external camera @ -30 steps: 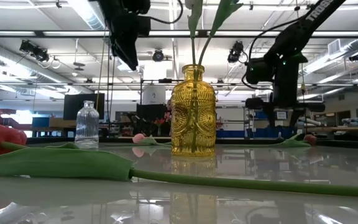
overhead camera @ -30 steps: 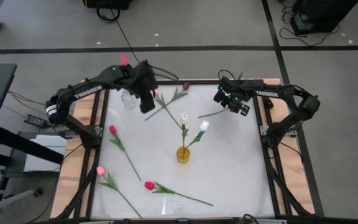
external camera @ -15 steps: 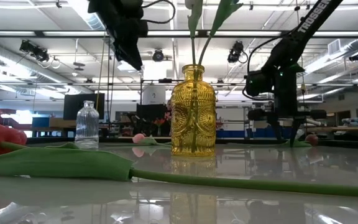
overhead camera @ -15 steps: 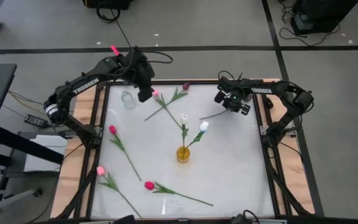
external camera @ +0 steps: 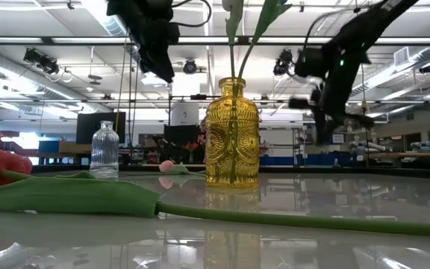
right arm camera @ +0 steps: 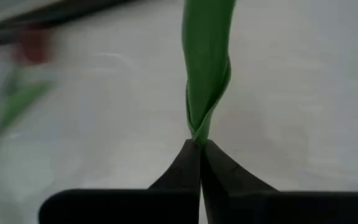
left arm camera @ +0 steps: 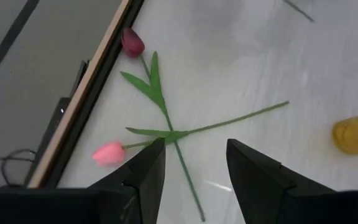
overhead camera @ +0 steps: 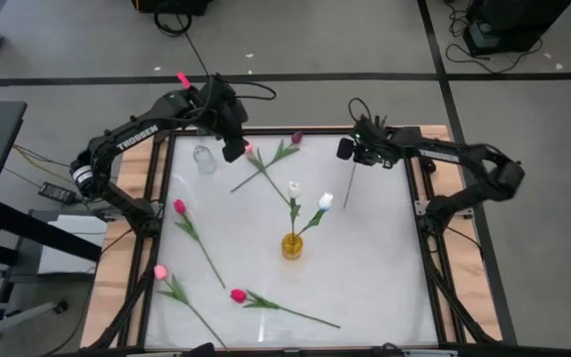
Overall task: Sort flowers into vase by color
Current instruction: Put the right dark red tulip into the yellow flower vase
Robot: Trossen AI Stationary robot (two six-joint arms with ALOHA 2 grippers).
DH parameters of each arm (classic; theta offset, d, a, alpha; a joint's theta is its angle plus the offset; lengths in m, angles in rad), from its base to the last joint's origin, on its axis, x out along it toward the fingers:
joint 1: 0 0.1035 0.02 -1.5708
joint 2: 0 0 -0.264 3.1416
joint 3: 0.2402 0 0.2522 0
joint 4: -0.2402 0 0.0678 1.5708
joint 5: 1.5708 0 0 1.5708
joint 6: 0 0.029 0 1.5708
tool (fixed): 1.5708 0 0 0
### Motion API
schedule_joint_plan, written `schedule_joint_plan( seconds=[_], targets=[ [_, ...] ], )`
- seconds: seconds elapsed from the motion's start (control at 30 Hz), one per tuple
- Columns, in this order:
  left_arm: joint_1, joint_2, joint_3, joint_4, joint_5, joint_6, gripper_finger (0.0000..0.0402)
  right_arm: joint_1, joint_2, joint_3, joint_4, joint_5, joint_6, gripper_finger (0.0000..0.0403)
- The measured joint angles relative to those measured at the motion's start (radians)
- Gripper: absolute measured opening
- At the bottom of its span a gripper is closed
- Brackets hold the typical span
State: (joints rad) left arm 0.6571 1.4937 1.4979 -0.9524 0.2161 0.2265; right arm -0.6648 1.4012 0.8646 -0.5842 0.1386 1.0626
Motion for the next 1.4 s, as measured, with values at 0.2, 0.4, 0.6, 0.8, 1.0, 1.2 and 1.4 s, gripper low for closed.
schedule_joint_plan(
  seconds=[0.2, 0.4, 0.6, 0.8, 1.0, 1.2, 1.4],
  targets=[
    [-0.017, 0.0, 0.0, -0.005, -0.002, -0.19, 0.0175, 0.17, -0.228, 0.0, 0.2, 0.125, -0.235, 0.0006],
    [-0.094, 0.0, 0.0, -0.018, -0.002, -0.265, 0.0175, 0.346, -0.4, 0.0, 0.499, 0.228, -0.53, 0.0006],
    [-0.196, 0.0, 0.0, -0.037, -0.044, -0.391, 0.0175, 0.503, -0.468, 0.001, 0.796, 0.205, -0.873, 0.0005],
    [-0.305, -0.004, 0.0, -0.04, -0.078, -0.452, 0.0175, 0.647, -0.444, 0.001, 0.989, 0.072, -1.063, 0.0005],
    [-0.394, -0.024, 0.001, -0.052, -0.093, -0.554, 0.0175, 0.761, -0.371, 0.001, 1.273, 0.042, -1.168, 0.0005],
    [-0.486, -0.088, 0.002, -0.068, -0.155, -0.629, 0.0175, 0.814, -0.3, 0.002, 1.366, -0.035, -1.172, 0.0005],
    [-0.553, -0.143, 0.002, -0.075, -0.227, -0.685, 0.0175, 0.849, -0.155, 0.002, 1.346, 0.003, -1.126, 0.0005]
  ],
)
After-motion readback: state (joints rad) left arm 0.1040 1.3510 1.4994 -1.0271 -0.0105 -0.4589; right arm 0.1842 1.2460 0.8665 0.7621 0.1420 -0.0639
